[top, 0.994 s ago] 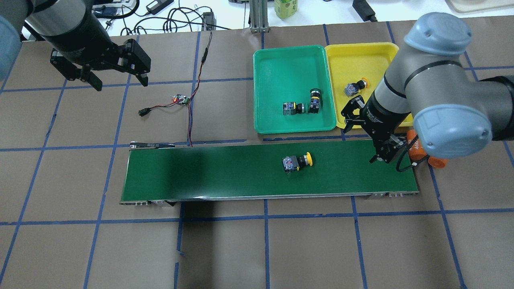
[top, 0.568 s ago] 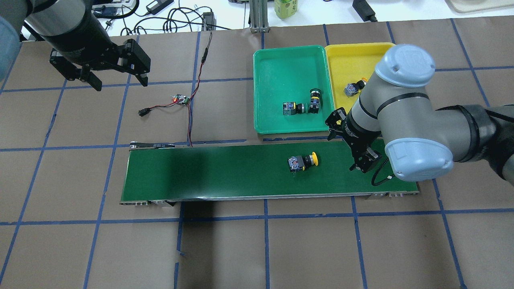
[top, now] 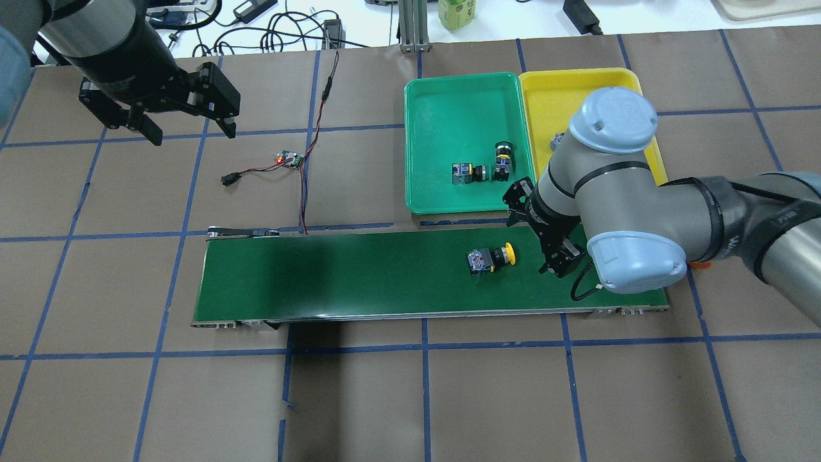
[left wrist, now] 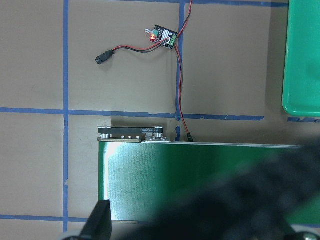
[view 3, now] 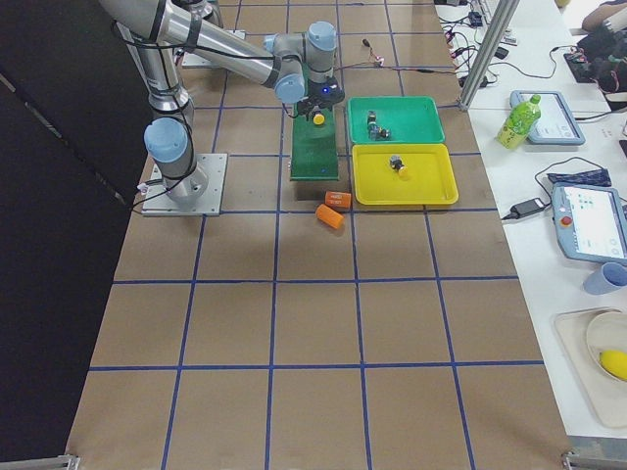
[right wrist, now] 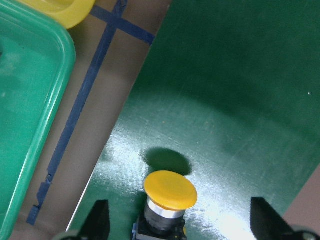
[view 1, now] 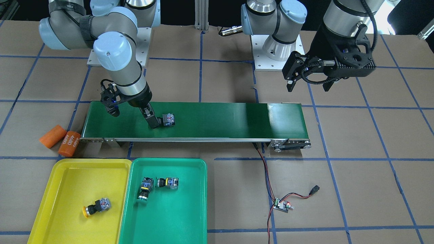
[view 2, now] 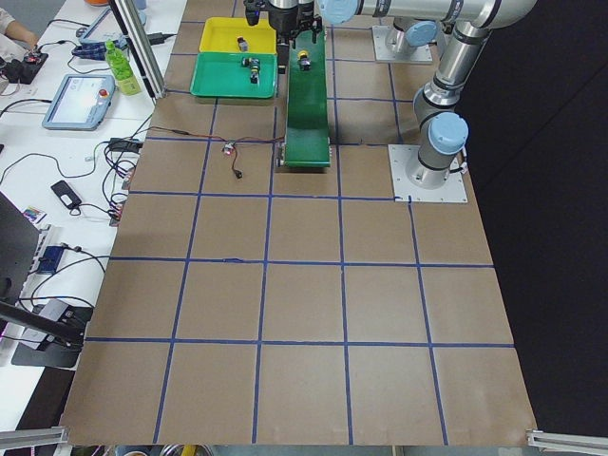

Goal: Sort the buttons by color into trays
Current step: 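Move the right gripper down onto the last yellow button on the belt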

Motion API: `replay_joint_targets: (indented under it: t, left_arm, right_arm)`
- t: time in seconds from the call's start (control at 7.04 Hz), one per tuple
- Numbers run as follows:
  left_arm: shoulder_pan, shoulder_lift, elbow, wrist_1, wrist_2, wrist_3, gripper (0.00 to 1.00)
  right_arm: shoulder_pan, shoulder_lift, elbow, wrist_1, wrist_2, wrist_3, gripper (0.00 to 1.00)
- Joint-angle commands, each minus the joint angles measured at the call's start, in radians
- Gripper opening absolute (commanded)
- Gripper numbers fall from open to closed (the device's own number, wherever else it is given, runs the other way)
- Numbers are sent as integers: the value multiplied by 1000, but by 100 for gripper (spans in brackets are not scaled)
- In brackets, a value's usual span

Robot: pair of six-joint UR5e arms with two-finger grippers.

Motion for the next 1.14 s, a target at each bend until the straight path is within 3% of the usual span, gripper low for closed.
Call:
replay_joint_targets:
  t: [0.0, 0.43, 0.57, 0.71, 0.85, 0.99]
  left_arm:
    - [0, 1, -1, 0, 0, 0, 100]
    - [0, 2, -1, -1, 0, 0, 100]
    - [0, 1, -1, 0, 0, 0, 100]
    - [0, 3, -1, 0, 0, 0, 100]
    - [0, 1, -1, 0, 0, 0, 100]
    - [0, 3, -4, 0, 0, 0, 100]
  right_arm:
    - [5, 22, -1, -56, -10, 2, 100]
    - [4, 46, 14, -92, -18, -10, 100]
    - [4, 46, 14, -85, -11, -10, 67]
    - [4, 46, 16, -59, -1, -22, 13]
    - [1, 39, 10, -48, 35, -30, 0]
    - [-10, 34, -9, -58, 31, -38, 0]
